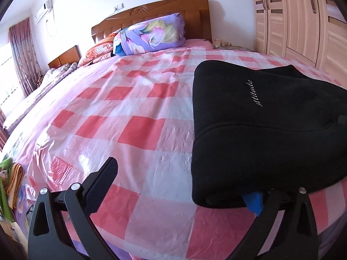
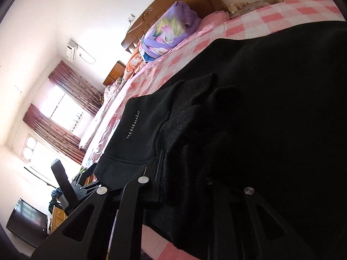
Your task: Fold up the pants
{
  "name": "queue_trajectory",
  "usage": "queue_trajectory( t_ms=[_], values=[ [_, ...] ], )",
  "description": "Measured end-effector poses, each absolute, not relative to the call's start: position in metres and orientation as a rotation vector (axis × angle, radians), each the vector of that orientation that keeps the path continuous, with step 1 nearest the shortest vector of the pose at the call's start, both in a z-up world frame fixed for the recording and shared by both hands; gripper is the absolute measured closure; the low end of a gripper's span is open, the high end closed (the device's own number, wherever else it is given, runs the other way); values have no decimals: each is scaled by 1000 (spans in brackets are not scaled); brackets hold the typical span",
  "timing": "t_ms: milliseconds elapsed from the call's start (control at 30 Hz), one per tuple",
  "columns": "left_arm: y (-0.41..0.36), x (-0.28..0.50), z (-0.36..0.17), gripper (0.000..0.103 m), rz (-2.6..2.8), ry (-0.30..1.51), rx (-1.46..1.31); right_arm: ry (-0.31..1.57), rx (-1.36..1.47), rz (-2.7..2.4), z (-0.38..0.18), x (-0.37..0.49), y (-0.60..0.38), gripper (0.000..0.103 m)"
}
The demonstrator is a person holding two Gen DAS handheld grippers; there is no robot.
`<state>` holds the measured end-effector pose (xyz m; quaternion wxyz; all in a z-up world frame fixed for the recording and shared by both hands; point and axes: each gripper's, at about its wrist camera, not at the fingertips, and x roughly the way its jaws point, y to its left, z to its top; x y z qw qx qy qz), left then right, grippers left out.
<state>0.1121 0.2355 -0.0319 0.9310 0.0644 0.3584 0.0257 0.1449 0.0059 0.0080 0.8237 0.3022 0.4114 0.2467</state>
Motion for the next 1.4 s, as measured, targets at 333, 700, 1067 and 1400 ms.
queue_trajectory(
  t_ms=[333,700,1067,1400],
  values=[
    [235,111,-32,1,69,730,114,898,685,526,-5,151,5,87],
    [260,111,-39,1,41,763,-88,918,655,531,-2,151,6,82],
    [247,52,-2,1,-56,673,211,735,400,364,64,122,-16,45],
    [176,151,23,1,-38,682,187,838,-164,423,42,138,99,18]
  ],
)
